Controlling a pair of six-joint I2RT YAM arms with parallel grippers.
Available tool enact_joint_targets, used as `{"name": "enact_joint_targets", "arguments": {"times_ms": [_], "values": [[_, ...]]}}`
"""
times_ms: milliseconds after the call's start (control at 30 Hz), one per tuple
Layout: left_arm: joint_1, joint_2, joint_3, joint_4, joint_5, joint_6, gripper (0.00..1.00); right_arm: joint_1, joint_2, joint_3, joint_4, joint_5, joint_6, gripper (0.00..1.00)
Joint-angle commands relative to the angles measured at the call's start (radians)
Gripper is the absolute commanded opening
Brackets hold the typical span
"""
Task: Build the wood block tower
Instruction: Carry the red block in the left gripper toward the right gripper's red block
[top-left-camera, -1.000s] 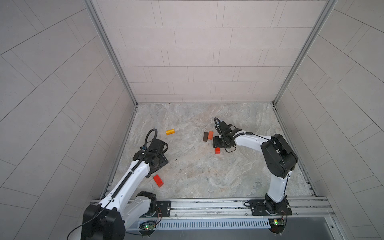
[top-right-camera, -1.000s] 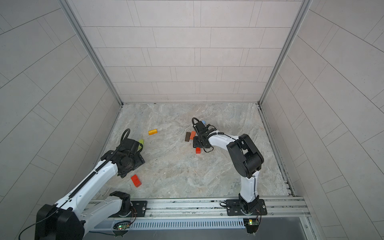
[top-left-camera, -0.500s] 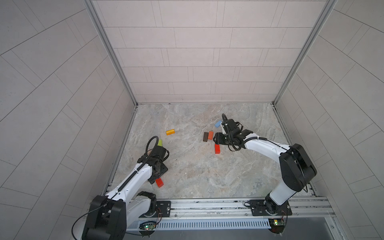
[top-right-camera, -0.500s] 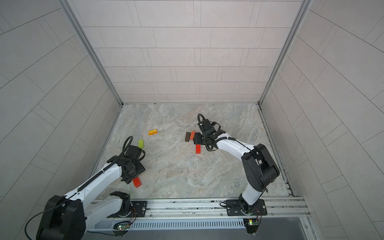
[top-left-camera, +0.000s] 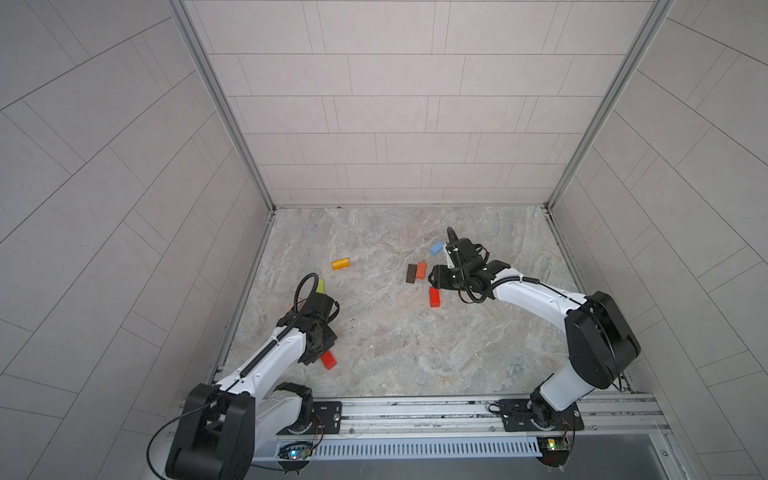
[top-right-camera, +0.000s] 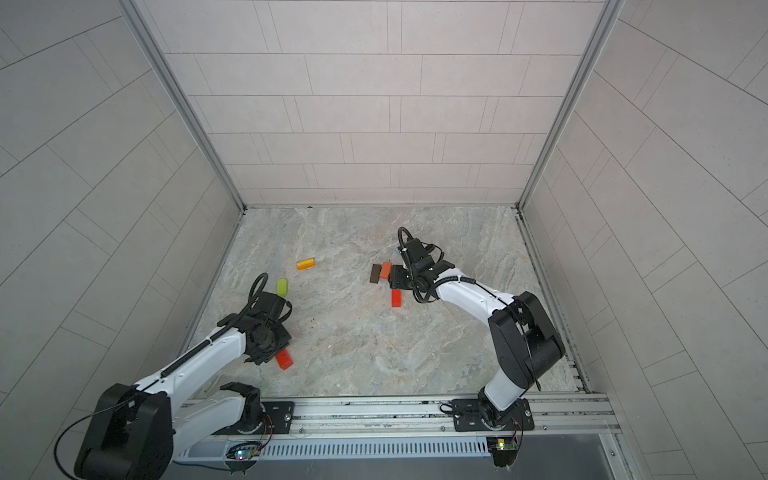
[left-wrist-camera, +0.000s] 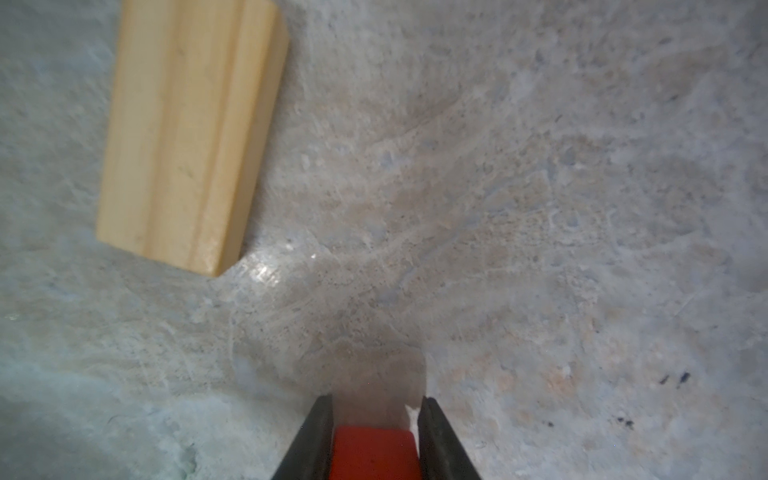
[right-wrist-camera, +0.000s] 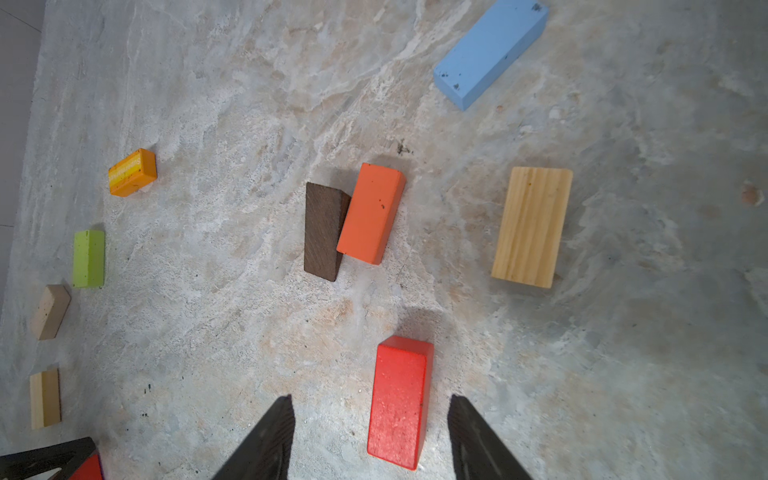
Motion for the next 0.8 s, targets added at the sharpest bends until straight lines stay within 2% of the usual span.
{"name": "enact_joint_targets", "arguments": {"times_ms": [0, 133, 300, 567, 767], "values": [[-0.008, 0.022, 0.056, -0.002, 0.002, 0.022, 0.09, -0.012, -0.058, -0.027, -0.017, 0.021, -0.003, 0.60], [-0.049, 0.103, 0.155, -0.007, -0.020, 0.052, 0.08, -0.043, -0.106, -0.067, -0.017, 0.003, -0.002, 0.60], [-0.157, 0.293, 0.347, -0.014, -0.052, 0.085, 0.06, -0.076, -0.167, -0.130, -0.012, -0.023, -0.003, 0.60], [-0.355, 0.685, 0.790, -0.105, -0.129, 0.192, 0.00, -0.144, -0.262, -0.226, 0.006, -0.059, -0.012, 0.60], [-0.389, 0.854, 0.955, -0.060, -0.018, 0.222, 0.00, -0.149, -0.312, -0.268, 0.051, -0.032, 0.006, 0.60]]}}
